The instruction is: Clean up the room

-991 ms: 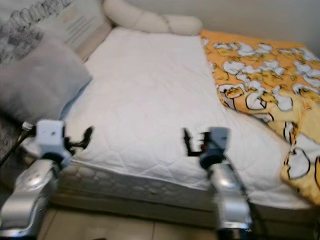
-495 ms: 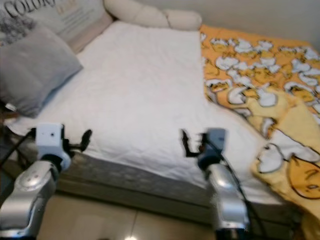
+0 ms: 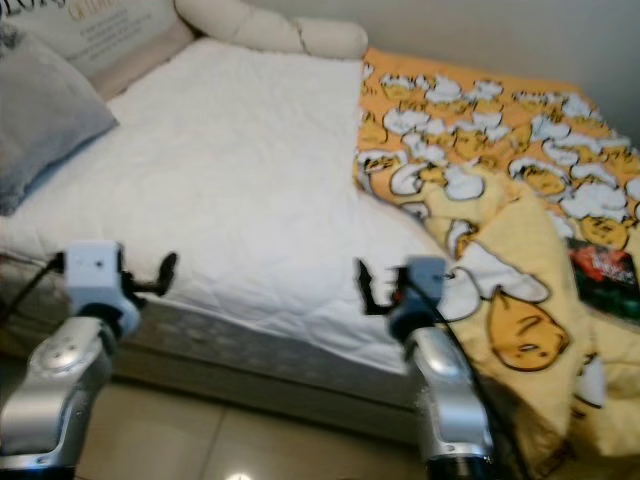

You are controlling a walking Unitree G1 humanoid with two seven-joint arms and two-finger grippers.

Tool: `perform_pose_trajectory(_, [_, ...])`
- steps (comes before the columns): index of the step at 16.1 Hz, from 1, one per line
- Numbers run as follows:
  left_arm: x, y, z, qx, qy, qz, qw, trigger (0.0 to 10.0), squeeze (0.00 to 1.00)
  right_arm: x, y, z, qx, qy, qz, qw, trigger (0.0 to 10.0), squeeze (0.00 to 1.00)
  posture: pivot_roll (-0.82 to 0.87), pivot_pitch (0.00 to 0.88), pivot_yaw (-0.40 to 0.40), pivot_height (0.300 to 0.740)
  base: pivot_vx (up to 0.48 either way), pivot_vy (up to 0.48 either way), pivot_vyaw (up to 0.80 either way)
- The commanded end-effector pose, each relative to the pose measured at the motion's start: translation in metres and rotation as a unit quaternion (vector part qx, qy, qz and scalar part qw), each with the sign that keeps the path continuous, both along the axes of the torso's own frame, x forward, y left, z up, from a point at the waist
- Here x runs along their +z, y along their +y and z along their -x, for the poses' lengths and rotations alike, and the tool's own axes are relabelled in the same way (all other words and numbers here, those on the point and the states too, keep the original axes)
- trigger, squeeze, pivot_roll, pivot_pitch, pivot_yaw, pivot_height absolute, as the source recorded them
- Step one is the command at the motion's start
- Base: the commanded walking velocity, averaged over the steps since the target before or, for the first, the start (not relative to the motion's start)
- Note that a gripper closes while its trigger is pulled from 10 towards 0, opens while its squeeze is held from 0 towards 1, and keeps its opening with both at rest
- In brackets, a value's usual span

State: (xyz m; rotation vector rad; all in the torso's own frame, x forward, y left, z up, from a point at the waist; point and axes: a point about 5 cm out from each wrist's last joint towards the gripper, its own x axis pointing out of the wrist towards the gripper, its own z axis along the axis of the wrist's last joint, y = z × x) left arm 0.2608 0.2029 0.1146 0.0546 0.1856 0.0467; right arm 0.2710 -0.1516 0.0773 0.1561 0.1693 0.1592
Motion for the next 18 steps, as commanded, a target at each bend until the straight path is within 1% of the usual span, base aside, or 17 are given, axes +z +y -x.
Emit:
perform_pose_trajectory(1, [0.0045,-0.0082,-0.0032,-0.02,-0.021,-0.007,1.0,10.0,1.0,0.004,-0.011,-0.0015,-0.016,-0.008,0.01,1.0,10.0,1.0,0.01,0.0,-0.029,0.74,0.0,-0.39,0.0])
perform_pose_trajectory(2, [0.0031,-0.0088,-0.0025,-0.025,-0.009,-0.012,1.0,10.0,1.0,0.004,-0.0108,-0.0014,-0.014,-0.008,0.011,1.0,10.0,1.0,0.01,0.0,-0.029,0.74,0.0,-0.382,0.0])
perform_pose_trajectory(4, [0.0022,-0.0096,-0.0019,-0.04,0.003,-0.007,0.999,10.0,1.0,0.0053,-0.0082,-0.0011,-0.003,-0.012,0.012,1.0,10.0,1.0,0.01,0.0,-0.028,0.74,0.0,-0.392,0.0])
perform_pose_trajectory(5, [0.0034,-0.0091,-0.0023,-0.043,0.001,-0.022,0.999,10.0,1.0,0.0053,-0.0074,-0.001,-0.001,-0.012,0.011,1.0,10.0,1.0,0.0,0.0,-0.028,0.74,0.0,-0.394,0.78])
perform_pose_trajectory(6, [0.0038,-0.0089,-0.0024,-0.043,-0.001,-0.025,0.999,10.0,1.0,0.0052,-0.0074,-0.001,0.0,-0.012,0.011,1.0,10.0,1.0,0.0,0.0,-0.028,0.74,0.0,-0.394,0.78])
perform_pose_trajectory(7, [0.0043,-0.0111,-0.0026,-0.053,-0.004,-0.028,0.998,10.0,0.96,0.0048,-0.0079,-0.0013,-0.002,-0.011,0.012,1.0,10.0,1.0,0.0,0.0,-0.029,0.74,0.0,-0.394,0.8])
perform_pose_trajectory(10, [0.0042,-0.012,-0.0025,-0.054,-0.007,-0.034,0.998,10.0,0.96,0.0038,-0.0107,-0.0013,-0.009,-0.009,0.012,1.0,10.0,1.0,0.0,0.0,-0.029,0.74,0.0,-0.394,0.0])
perform_pose_trajectory(15, [0.0036,-0.0104,-0.0023,-0.05,-0.009,-0.043,0.998,10.0,0.95,0.0029,-0.0099,-0.0008,-0.006,-0.007,0.014,1.0,10.0,1.0,0.0,0.0,-0.033,0.74,0.0,-0.389,0.0])
perform_pose_trajectory(18, [0.0019,-0.0108,-0.0019,-0.051,-0.007,-0.045,0.998,10.0,0.96,0.0023,-0.0079,-0.0008,0.006,-0.006,0.019,1.0,10.0,1.0,0.0,0.0,-0.03,0.74,0.0,-0.389,0.0])
